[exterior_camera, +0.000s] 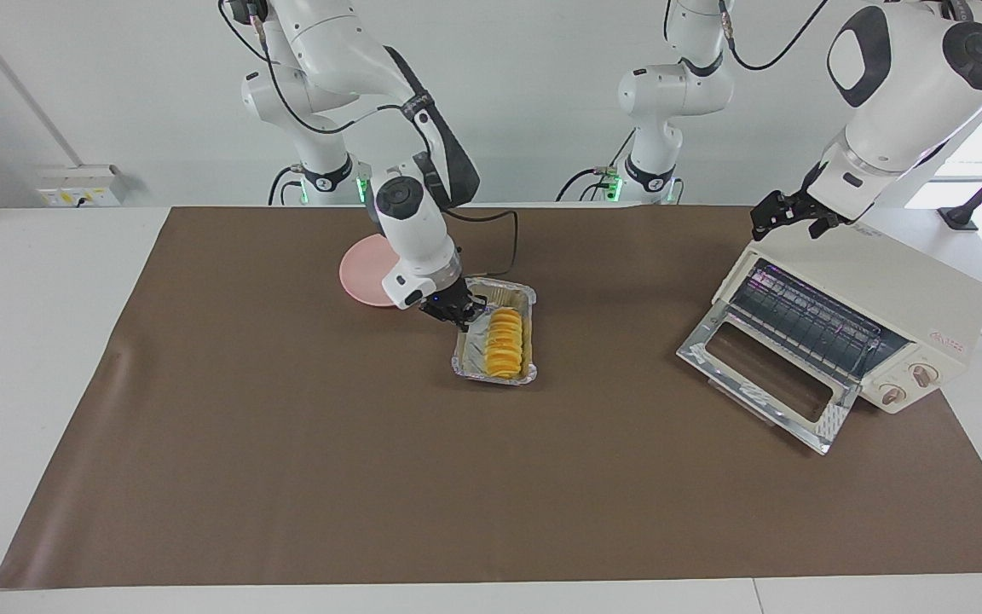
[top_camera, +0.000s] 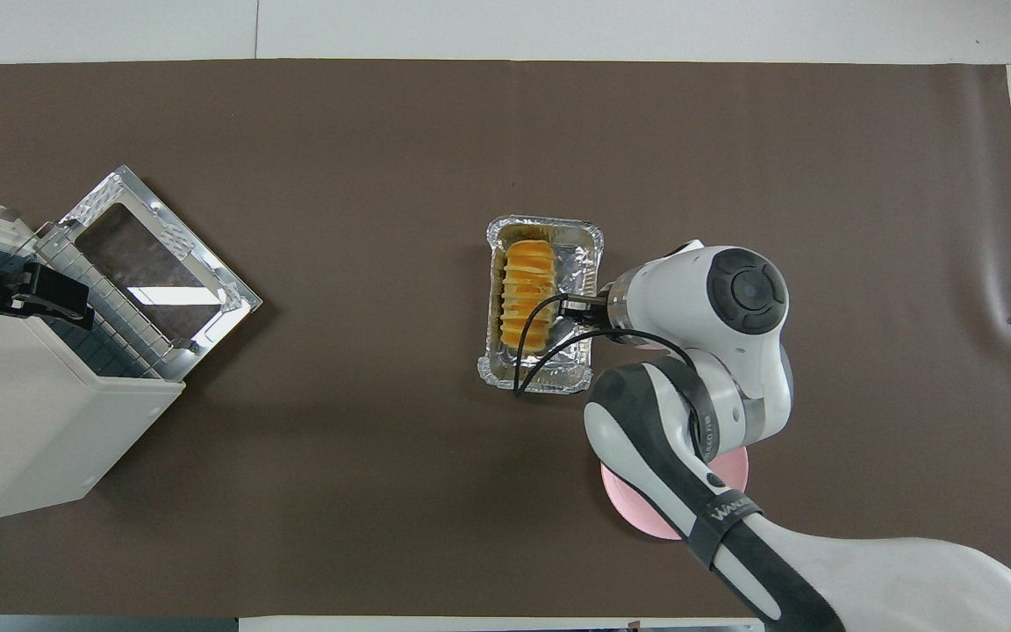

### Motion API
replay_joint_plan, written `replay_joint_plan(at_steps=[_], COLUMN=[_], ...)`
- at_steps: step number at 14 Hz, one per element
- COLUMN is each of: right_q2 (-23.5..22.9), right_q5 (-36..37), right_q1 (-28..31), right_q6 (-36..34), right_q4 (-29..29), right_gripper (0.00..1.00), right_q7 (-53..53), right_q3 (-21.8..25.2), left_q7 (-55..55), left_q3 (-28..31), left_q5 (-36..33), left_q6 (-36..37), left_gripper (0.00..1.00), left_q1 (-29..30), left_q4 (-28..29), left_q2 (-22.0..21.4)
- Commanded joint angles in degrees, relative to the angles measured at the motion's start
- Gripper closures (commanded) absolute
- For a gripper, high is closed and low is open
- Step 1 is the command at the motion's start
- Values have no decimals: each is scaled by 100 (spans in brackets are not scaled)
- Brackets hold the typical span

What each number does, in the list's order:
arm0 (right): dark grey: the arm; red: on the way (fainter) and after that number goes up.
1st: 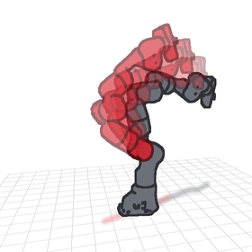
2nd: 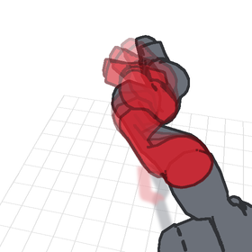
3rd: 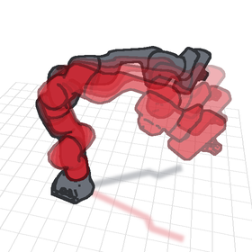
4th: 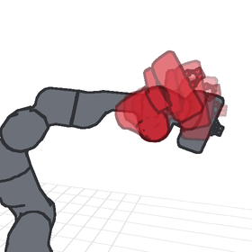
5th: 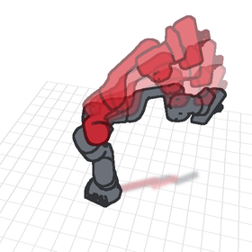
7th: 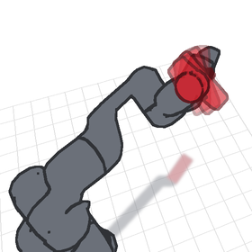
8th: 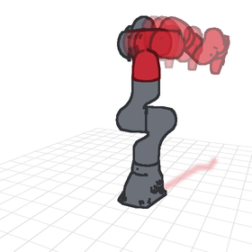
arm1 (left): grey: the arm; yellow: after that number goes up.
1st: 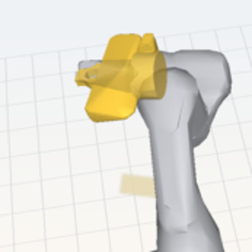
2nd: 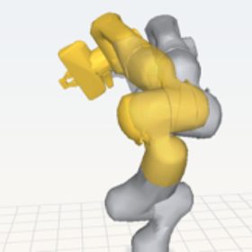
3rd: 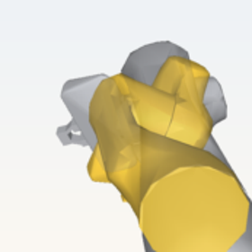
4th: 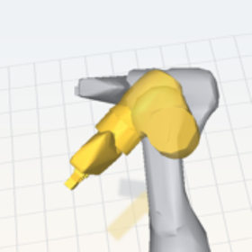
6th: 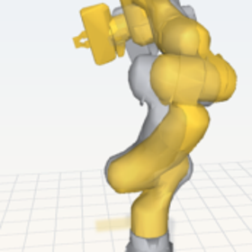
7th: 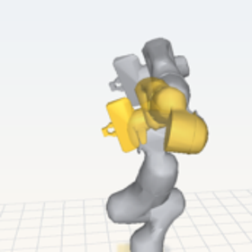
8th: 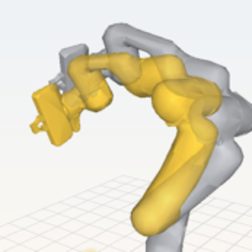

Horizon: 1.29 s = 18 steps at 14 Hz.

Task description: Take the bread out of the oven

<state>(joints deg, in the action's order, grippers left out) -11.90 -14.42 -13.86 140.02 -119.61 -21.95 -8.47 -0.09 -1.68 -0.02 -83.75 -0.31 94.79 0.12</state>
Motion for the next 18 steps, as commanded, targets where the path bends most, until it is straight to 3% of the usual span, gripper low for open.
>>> replay_joint_plan(at_steps=[1,6,12,13,14,18], right_q2=[4,4,39,39,48,197], right_q5=[-96,-447,-457,-457,-448,-203], right_q1=[786,1604,1676,1676,1676,1597], right_q6=[-282,-773,-765,-774,-800,-1117], right_q4=[157,-27,-186,-151,-107,367], right_gripper=[100,100,98,32,0,0], right_q7=[1040,2482,2713,2696,2678,2451], right_q3=[-50,-58,-41,-41,-32,-32], left_q7=[0,0,0,0,0,0], left_q3=[18,18,18,18,18,18], left_q5=[-104,-104,-104,-104,-104,-104], left_q6=[-80,-80,-80,-80,-80,-80], left_gripper=[0,0,0,0,0,0], left_q1=[-13,23,23,31,31,31], left_q4=[66,66,66,66,66,66], left_q2=[-117,-126,-126,-126,-126,-126])
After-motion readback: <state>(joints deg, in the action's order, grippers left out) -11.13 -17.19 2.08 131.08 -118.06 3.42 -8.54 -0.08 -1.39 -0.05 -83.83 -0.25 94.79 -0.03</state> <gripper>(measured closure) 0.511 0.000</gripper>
